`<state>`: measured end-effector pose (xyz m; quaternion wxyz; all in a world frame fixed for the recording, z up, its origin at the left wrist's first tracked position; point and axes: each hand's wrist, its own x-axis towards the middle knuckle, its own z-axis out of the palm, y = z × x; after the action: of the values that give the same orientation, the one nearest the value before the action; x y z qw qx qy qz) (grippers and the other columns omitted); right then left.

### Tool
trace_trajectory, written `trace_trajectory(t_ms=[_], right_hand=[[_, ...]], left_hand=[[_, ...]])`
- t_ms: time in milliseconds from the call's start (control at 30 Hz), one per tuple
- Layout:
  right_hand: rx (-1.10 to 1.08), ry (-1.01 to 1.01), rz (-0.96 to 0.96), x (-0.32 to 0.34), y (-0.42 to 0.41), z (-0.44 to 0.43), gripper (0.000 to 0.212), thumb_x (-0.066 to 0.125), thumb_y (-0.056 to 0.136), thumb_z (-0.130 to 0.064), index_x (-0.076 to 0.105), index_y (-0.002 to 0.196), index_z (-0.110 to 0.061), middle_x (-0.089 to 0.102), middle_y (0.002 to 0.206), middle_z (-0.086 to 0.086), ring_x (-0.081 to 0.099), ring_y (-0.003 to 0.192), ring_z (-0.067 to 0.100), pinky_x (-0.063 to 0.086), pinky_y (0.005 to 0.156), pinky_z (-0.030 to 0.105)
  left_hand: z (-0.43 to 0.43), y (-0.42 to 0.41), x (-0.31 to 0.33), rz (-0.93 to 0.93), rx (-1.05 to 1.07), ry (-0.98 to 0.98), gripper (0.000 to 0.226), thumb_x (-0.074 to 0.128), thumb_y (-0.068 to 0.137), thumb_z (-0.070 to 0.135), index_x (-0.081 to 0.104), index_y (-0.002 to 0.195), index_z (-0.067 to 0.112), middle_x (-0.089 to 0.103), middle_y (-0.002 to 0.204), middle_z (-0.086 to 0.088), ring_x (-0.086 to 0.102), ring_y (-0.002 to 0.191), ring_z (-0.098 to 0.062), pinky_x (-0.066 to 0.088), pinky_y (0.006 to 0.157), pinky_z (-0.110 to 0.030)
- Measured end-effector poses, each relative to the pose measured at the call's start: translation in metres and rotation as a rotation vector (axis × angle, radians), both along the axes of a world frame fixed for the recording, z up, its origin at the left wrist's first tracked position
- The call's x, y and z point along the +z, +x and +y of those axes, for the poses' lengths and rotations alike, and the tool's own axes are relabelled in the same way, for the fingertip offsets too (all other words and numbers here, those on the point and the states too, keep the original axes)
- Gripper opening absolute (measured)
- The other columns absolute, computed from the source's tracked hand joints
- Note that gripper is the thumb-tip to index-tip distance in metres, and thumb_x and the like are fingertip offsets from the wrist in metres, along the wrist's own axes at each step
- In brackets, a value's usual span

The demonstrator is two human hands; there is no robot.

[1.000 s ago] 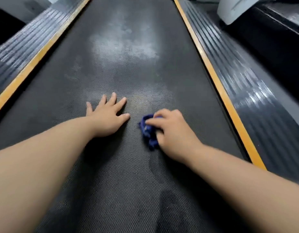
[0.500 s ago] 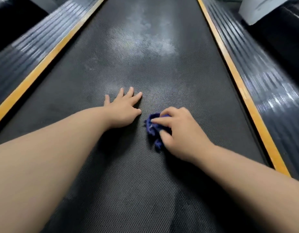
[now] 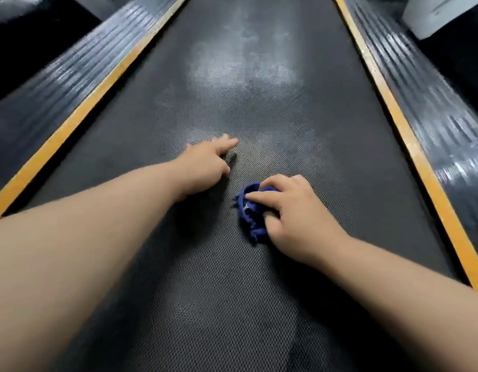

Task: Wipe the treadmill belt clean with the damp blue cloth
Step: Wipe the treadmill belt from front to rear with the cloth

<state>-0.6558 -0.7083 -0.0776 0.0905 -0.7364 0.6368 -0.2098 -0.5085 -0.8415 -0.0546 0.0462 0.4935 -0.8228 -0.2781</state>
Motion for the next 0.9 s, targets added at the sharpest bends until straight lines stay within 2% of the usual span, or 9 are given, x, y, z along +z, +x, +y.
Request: trace_trajectory(t_ms=[100, 200, 300, 433, 600, 700, 800, 867, 900], right_hand=[[0.022, 0.022, 0.055, 0.005, -0.011, -0.043, 0.05, 0.038, 0.069, -0.032, 0.073, 0.104, -0.03, 0.061, 0.107, 0.003, 0.051, 0.095, 0.033, 0.039, 0.091, 0.035], [-0.176, 0.098, 0.078, 0.013, -0.012, -0.101, 0.05, 0.036, 0.073, -0.043, 0.069, 0.11, -0.035, 0.055, 0.115, 0.003, 0.045, 0.109, 0.033, 0.039, 0.097, 0.035], [-0.242, 0.12, 0.073, 0.006, 0.001, -0.102, 0.033, 0.045, 0.087, -0.028, 0.067, 0.11, -0.032, 0.051, 0.125, -0.004, 0.038, 0.113, 0.031, 0.036, 0.098, 0.034], [0.074, 0.031, 0.064, -0.001, 0.019, -0.044, 0.043, 0.039, 0.077, -0.031, 0.07, 0.106, -0.03, 0.059, 0.119, -0.008, 0.047, 0.103, 0.028, 0.039, 0.096, 0.042], [0.091, 0.041, 0.07, 0.002, 0.023, -0.071, 0.041, 0.047, 0.083, -0.017, 0.066, 0.116, -0.029, 0.058, 0.121, -0.002, 0.049, 0.108, 0.029, 0.032, 0.101, 0.037], [0.009, 0.16, -0.22, 0.024, 0.024, -0.094, 0.045, 0.047, 0.086, -0.017, 0.058, 0.124, -0.037, 0.055, 0.13, -0.004, 0.047, 0.121, 0.02, 0.029, 0.105, 0.026], [-0.116, 0.084, -0.599, 0.042, -0.011, -0.084, 0.043, 0.037, 0.081, -0.024, 0.056, 0.109, -0.05, 0.057, 0.125, -0.016, 0.052, 0.115, 0.009, 0.036, 0.1, 0.023], [-0.321, -0.028, -0.525, 0.037, -0.043, -0.065, 0.041, 0.036, 0.087, -0.017, 0.058, 0.111, -0.042, 0.056, 0.123, -0.016, 0.051, 0.117, 0.008, 0.035, 0.097, 0.019], [-0.44, -0.018, -0.386, 0.031, -0.055, -0.054, 0.041, 0.037, 0.09, -0.014, 0.058, 0.118, -0.035, 0.056, 0.125, -0.012, 0.049, 0.12, 0.011, 0.032, 0.098, 0.02]], left_hand=[[-0.011, 0.026, 0.003, -0.203, 0.04, -0.112, 0.071, 0.058, 0.091, 0.034, 0.019, 0.15, 0.034, 0.003, 0.16, 0.001, -0.001, 0.147, -0.018, -0.003, 0.114, -0.056], [-0.018, 0.049, -0.002, -0.315, 0.046, -0.074, 0.072, 0.049, 0.09, 0.054, 0.013, 0.15, 0.036, -0.004, 0.16, 0.006, -0.006, 0.147, -0.021, 0.0, 0.112, -0.063], [-0.015, 0.05, -0.011, -0.293, 0.022, -0.065, 0.069, 0.044, 0.093, 0.054, 0.01, 0.151, 0.036, -0.005, 0.16, 0.008, -0.007, 0.146, -0.018, -0.003, 0.113, -0.059], [-0.019, 0.054, -0.011, -0.262, 0.026, -0.074, 0.068, 0.048, 0.094, 0.045, 0.012, 0.15, 0.036, -0.004, 0.16, 0.008, -0.007, 0.146, -0.017, -0.004, 0.113, -0.059], [-0.019, 0.054, -0.01, -0.209, 0.046, -0.018, 0.074, 0.056, 0.088, 0.028, 0.017, 0.15, 0.035, -0.001, 0.16, 0.008, -0.007, 0.146, -0.015, -0.009, 0.113, -0.058], [-0.015, 0.052, 0.003, -0.061, 0.114, 0.008, 0.073, 0.052, 0.085, 0.035, 0.016, 0.15, 0.038, 0.007, 0.159, 0.008, 0.002, 0.147, -0.013, -0.003, 0.116, -0.052], [-0.012, 0.033, 0.015, 0.215, 0.174, -0.022, 0.063, 0.047, 0.092, 0.048, 0.017, 0.147, 0.045, 0.014, 0.159, 0.007, 0.013, 0.145, -0.013, 0.007, 0.119, -0.036], [0.002, 0.006, 0.015, 0.304, 0.037, -0.116, 0.056, 0.049, 0.09, 0.056, 0.027, 0.141, 0.053, 0.01, 0.159, 0.01, 0.011, 0.146, -0.011, 0.007, 0.119, -0.034], [0.011, -0.009, 0.009, 0.309, -0.076, -0.179, 0.052, 0.052, 0.088, 0.057, 0.037, 0.137, 0.053, 0.012, 0.159, 0.01, 0.012, 0.145, -0.011, 0.009, 0.119, -0.034]])
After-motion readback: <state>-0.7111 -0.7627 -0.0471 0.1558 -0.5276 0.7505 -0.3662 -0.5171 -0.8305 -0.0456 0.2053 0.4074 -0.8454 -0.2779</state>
